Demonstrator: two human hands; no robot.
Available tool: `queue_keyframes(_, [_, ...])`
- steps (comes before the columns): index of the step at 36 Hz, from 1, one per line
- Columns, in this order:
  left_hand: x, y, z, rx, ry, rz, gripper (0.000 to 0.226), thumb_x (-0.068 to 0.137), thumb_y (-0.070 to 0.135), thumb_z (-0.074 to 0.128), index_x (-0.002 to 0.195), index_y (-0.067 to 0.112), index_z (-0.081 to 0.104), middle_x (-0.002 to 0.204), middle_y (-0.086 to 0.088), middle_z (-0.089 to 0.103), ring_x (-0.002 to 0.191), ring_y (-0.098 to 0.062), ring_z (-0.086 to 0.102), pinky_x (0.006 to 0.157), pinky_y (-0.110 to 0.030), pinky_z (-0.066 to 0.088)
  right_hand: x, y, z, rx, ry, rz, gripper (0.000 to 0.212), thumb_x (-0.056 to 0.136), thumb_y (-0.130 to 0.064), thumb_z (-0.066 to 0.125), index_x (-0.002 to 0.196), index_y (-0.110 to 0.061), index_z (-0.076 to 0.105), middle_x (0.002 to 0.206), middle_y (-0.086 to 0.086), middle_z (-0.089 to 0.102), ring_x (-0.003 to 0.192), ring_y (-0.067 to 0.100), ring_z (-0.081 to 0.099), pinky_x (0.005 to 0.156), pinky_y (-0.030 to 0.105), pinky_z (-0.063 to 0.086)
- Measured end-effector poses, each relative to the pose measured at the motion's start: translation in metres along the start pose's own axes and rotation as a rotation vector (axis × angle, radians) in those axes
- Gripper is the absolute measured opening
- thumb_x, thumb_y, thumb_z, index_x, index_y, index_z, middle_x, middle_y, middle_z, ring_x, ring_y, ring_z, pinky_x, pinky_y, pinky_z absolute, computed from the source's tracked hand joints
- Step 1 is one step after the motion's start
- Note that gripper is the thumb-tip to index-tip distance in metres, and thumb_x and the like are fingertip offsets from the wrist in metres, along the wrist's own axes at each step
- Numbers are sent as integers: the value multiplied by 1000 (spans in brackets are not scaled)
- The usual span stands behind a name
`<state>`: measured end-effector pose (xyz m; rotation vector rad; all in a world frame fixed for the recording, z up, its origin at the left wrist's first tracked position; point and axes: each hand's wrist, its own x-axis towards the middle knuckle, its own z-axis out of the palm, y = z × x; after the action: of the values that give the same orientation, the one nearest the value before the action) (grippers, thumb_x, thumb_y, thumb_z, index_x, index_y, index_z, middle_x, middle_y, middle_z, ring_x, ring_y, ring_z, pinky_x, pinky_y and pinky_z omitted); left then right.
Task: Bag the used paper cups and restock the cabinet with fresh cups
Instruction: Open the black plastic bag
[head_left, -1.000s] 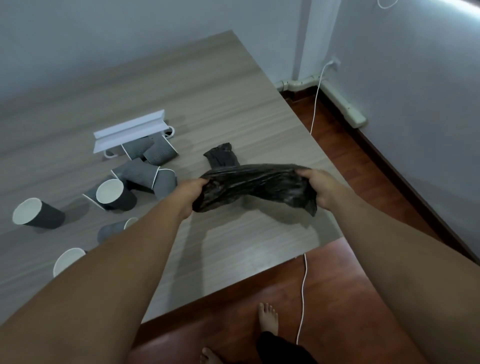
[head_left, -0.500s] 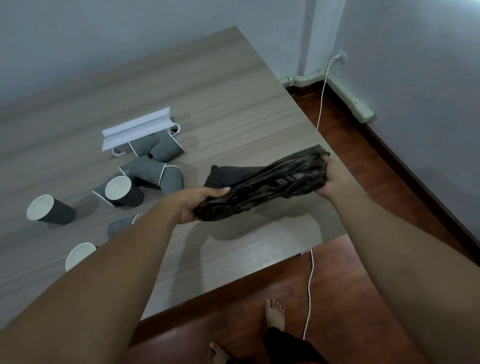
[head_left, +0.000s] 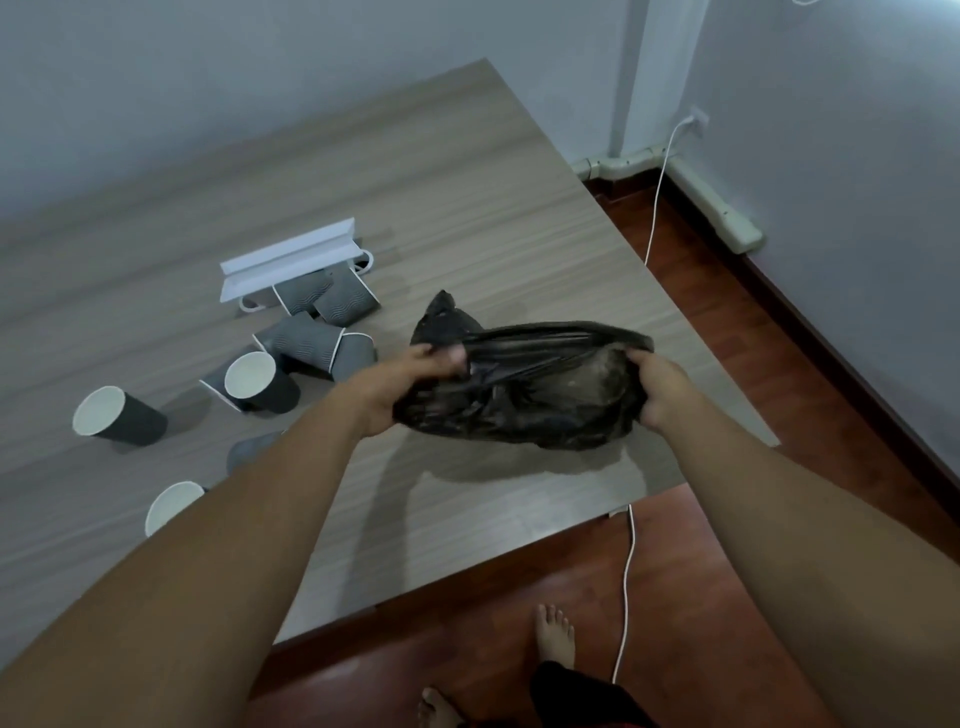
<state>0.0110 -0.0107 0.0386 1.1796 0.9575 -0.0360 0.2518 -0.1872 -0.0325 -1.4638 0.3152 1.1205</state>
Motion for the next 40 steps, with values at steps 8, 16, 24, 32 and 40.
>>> queue_keyframes(8, [9,-32,-22,164,382,-97,31,91,35,66,95,5,71,87,-15,76,60,-22,66,57,-25,50,-13,-19,11,164,-332,71,35,95,-30,47,105,-3,67,96,19,73,82,32,72,71,46,61])
queue_keyframes(16, [6,-9,-17,-734,335,61,41,102,30,46,80,6,71,74,-10,75,57,-23,72,75,-46,57,-12,0,-9,19,-520,124,38,88,-25,57,117,-2,67,115,20,68,102,34,66,98,45,49])
queue_keyframes(24, [1,-8,-19,-192,205,-6,19,82,27,72,90,9,71,81,-11,72,68,-23,68,71,-32,58,8,-3,-6,21,-91,-6,31,91,-24,55,114,-5,65,103,16,71,79,28,71,68,37,60])
queue_keyframes(32, [11,-26,-1,169,368,-20,7,89,8,67,91,14,64,75,-6,68,63,-14,65,59,-22,51,-45,15,41,-742,327,-1118,28,70,2,49,87,-13,65,97,3,56,96,21,52,83,31,42])
queue_keyframes(40, [-3,-12,12,-250,345,-119,21,95,24,60,98,5,66,71,-11,74,54,-20,69,49,-26,56,-33,62,108,-633,-409,-243,43,87,10,34,91,-4,75,94,14,73,86,23,69,80,32,58])
